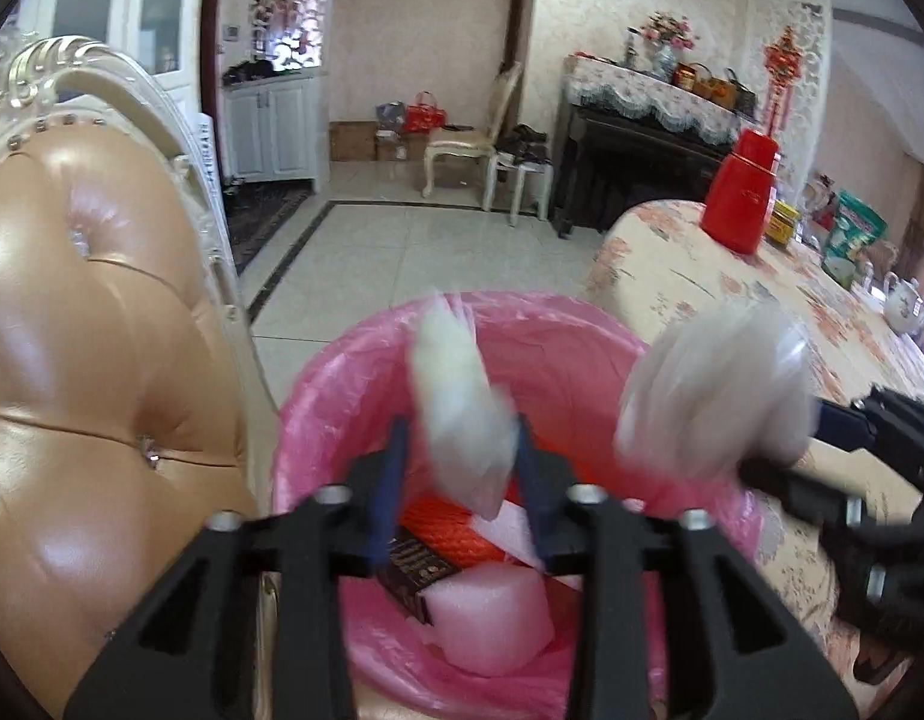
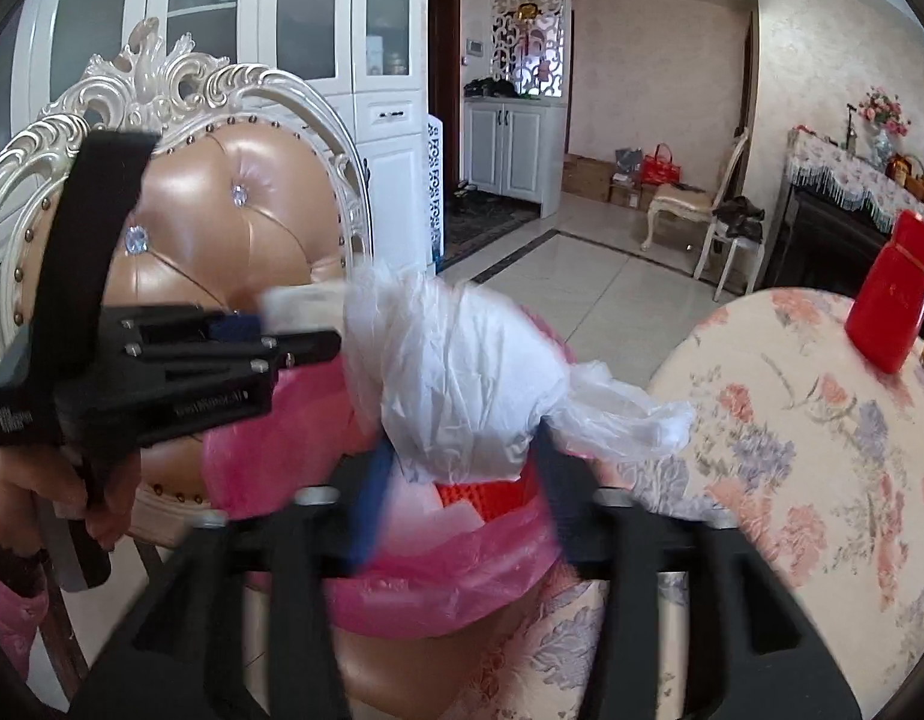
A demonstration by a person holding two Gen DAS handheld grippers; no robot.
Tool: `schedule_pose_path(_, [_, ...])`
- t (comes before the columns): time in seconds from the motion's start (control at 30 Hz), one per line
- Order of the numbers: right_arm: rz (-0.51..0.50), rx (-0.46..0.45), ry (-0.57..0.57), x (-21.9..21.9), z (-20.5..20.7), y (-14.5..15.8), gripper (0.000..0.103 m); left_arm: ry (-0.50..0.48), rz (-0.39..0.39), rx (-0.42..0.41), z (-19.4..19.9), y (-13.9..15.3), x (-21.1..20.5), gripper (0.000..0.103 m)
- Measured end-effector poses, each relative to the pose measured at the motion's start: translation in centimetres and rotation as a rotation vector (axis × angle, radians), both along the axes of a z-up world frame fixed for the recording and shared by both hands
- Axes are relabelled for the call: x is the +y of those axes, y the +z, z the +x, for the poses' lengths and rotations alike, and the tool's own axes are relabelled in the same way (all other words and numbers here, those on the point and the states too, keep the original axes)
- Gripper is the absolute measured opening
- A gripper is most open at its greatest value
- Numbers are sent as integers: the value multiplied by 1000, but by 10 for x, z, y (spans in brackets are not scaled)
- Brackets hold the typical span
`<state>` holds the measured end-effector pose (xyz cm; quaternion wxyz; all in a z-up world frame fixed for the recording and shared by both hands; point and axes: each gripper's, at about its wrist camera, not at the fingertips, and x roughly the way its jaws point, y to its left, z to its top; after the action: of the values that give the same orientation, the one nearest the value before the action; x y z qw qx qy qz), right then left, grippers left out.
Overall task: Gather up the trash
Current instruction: 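Carry the tissue pack and bag to the pink bin and open both tools, then move both open tools back over the table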
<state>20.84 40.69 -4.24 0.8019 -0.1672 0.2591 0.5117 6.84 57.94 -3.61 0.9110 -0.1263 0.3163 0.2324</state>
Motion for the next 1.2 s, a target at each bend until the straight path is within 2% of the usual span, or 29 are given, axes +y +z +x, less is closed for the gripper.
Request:
schedule_pose_path(0.07, [6,13,-4,-6,2,-3,55,14,-2,-8,-4,2,-1,46])
schedule_pose_path(0.1, [8,11,-8,-10,3,-4,55,26,4,-10,-7,3,-3,54])
schedule_pose_path(0.2, [17,2,-21,-25,4,-3,55,72,63,-38,-21,9,-17,66])
schedule_pose_path(0.27, [25,-11,-35,-39,3,-2,55,87,123,-47,-32,15,-35,72])
schedule_pose_path(0.3, [33,-16,-43,-49,2,0,57,95,152,-49,-34,17,-43,81])
schedule_pose_path(0.4, [55,-43,-79,-83,-2,3,63,128,284,-88,-47,26,-81,99])
schedule_pose_path(0.43, [55,-56,-94,-95,-2,4,64,120,317,-113,-50,28,-98,98])
schedule_pose_path(0.5, [54,-73,-130,-122,-2,4,68,86,326,-132,-49,29,-127,98])
schedule_pose_path(0.53, [55,-76,-148,-135,-2,3,71,70,319,-140,-48,29,-138,98])
schedule_pose_path(0.73, [70,-94,-323,-237,12,2,78,-80,233,-228,-18,34,-224,98])
schedule_pose_path(0.97, [65,-92,-543,-342,37,-3,79,-298,195,-233,44,29,-332,98])
schedule_pose_path(1.2, [58,-102,-710,-433,61,-6,79,-438,144,-205,104,18,-417,98])
